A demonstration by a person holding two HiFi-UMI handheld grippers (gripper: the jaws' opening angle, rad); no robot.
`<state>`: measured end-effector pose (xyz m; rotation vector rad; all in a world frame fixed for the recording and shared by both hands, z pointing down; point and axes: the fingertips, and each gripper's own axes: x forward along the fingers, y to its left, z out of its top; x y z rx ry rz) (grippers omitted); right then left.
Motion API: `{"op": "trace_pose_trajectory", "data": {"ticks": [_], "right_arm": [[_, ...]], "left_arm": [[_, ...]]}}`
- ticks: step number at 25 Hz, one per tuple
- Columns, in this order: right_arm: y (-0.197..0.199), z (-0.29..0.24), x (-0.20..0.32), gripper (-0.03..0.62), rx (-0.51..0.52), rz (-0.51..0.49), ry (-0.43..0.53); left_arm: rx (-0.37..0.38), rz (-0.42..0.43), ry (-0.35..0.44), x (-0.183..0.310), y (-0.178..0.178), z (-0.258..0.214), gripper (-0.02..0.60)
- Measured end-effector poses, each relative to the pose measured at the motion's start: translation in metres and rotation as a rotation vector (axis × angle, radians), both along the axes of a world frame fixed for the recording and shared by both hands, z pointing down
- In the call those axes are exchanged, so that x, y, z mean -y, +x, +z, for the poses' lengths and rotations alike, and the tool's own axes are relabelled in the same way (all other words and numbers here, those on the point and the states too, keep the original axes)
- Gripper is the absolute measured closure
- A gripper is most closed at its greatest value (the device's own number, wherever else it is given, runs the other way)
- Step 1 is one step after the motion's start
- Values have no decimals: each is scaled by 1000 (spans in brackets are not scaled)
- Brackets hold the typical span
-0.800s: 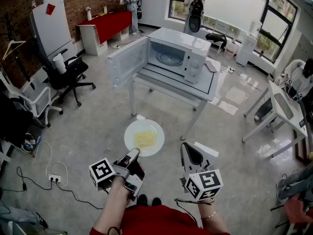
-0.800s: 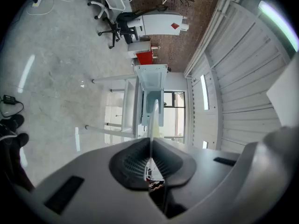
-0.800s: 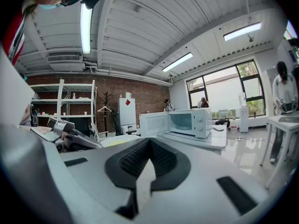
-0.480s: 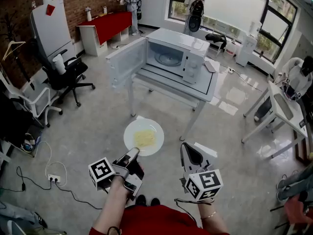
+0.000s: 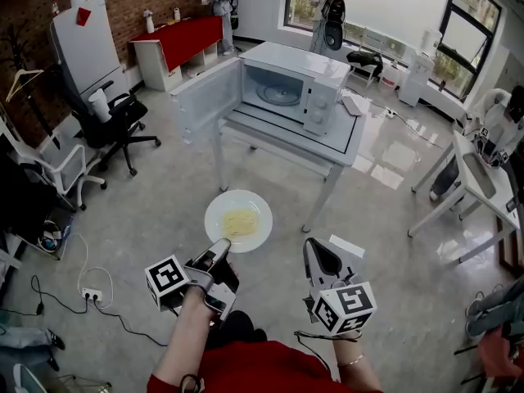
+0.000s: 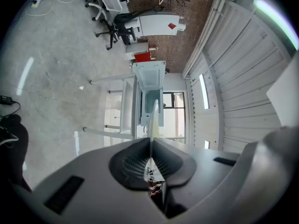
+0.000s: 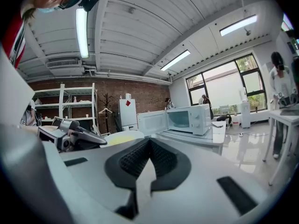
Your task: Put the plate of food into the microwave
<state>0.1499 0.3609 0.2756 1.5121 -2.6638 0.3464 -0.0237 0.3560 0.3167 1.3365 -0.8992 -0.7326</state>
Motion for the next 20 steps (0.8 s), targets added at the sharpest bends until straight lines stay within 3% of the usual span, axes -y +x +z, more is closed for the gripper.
{"op": "trace_pose_trajectory", "data": {"ticks": [11, 20], "right_arm": [[22, 14, 63, 582, 15, 29, -18], [-9, 17, 184, 582, -1, 45, -28]], "left_arm": [[22, -6, 8, 75, 10, 9, 560], [29, 60, 21, 207, -4, 8, 560]]}}
